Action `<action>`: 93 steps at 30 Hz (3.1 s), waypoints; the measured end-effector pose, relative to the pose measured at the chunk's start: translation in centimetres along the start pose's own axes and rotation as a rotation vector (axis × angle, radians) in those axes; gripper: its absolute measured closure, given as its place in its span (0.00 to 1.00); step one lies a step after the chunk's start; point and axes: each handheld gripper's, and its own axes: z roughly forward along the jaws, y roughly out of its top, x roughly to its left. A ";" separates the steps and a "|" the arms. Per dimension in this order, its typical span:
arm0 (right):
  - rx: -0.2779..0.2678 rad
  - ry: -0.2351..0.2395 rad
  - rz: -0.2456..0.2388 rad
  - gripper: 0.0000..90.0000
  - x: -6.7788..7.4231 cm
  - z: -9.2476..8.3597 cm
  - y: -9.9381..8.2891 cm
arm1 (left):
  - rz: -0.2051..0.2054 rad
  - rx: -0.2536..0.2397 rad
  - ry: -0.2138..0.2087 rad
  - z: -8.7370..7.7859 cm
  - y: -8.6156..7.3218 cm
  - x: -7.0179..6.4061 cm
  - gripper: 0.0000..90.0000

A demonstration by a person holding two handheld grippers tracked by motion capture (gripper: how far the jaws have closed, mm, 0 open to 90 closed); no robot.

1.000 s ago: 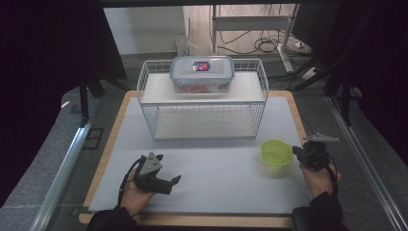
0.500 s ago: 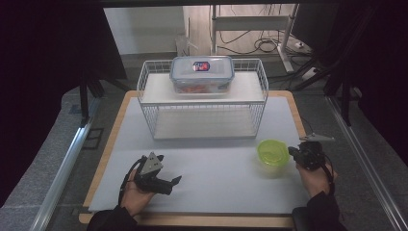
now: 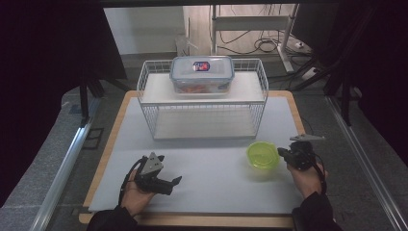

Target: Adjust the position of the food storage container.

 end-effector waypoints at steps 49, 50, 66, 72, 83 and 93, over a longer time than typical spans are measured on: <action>0.142 0.262 -0.110 1.00 6.5 2.3 -1.6 | -0.007 0.011 -0.011 0.2 -0.1 0.0 0.04; 0.144 0.266 -0.119 1.00 6.8 2.4 -1.6 | -0.007 0.011 -0.011 0.2 -0.1 0.0 0.04; 0.184 0.349 -0.221 1.00 11.2 4.3 -1.6 | -0.026 0.015 0.002 0.0 -0.3 0.5 0.04; 0.189 0.374 -0.258 1.00 13.0 5.0 -1.3 | -0.036 0.015 0.006 -0.1 -0.4 0.6 0.04; 0.181 0.357 -0.315 1.00 14.2 5.6 -0.7 | -0.028 0.038 0.010 -0.2 -0.6 0.7 0.04; 0.117 0.281 -0.311 0.71 11.1 3.9 -0.6 | -0.039 0.047 0.020 -0.7 -1.0 0.9 0.05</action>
